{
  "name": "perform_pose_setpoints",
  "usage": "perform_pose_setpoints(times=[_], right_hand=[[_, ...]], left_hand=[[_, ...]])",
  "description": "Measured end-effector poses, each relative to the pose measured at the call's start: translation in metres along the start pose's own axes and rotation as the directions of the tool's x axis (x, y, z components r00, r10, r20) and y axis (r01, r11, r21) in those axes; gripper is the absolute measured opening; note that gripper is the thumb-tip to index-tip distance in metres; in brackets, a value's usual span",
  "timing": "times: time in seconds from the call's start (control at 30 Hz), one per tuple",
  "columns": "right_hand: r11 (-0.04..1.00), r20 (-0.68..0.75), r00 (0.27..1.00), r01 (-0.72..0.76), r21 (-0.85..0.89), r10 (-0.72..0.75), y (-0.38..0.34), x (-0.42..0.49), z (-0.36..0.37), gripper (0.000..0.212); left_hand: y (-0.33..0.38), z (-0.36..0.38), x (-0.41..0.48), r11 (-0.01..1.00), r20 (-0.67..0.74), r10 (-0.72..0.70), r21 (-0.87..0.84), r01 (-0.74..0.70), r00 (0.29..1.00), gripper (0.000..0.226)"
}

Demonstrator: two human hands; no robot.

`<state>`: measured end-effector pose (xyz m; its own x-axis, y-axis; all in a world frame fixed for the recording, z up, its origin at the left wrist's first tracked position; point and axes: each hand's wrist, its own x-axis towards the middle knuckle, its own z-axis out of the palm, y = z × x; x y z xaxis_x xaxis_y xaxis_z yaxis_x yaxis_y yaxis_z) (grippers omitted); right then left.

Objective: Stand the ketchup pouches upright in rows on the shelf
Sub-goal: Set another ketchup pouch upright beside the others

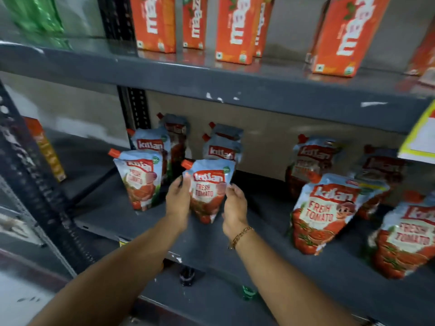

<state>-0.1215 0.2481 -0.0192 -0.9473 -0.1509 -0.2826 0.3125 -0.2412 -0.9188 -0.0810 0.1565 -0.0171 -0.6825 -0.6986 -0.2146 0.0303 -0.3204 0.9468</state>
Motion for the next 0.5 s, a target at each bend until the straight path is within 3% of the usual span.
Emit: perform_pose_setpoints(times=[0.17,0.37,0.5], right_hand=[[0.996,-0.074,0.994,0.084,0.008,-0.083,0.014,0.001,0.019,0.017],[0.992,-0.226,0.966,0.126,-0.006,-0.124,0.016,-0.006,0.020,0.020],[0.987,-0.304,0.939,0.147,-0.065,-0.160,0.022,-0.009,0.023,0.025]], left_hand=[[0.010,-0.013,0.026,0.989,0.157,-0.145,0.006,0.146,0.977,0.048],[0.009,-0.009,0.030,0.985,0.249,-0.174,0.048,0.167,0.953,0.035],[0.009,-0.012,0.030,0.982,0.284,-0.187,0.070,0.175,0.940,0.041]])
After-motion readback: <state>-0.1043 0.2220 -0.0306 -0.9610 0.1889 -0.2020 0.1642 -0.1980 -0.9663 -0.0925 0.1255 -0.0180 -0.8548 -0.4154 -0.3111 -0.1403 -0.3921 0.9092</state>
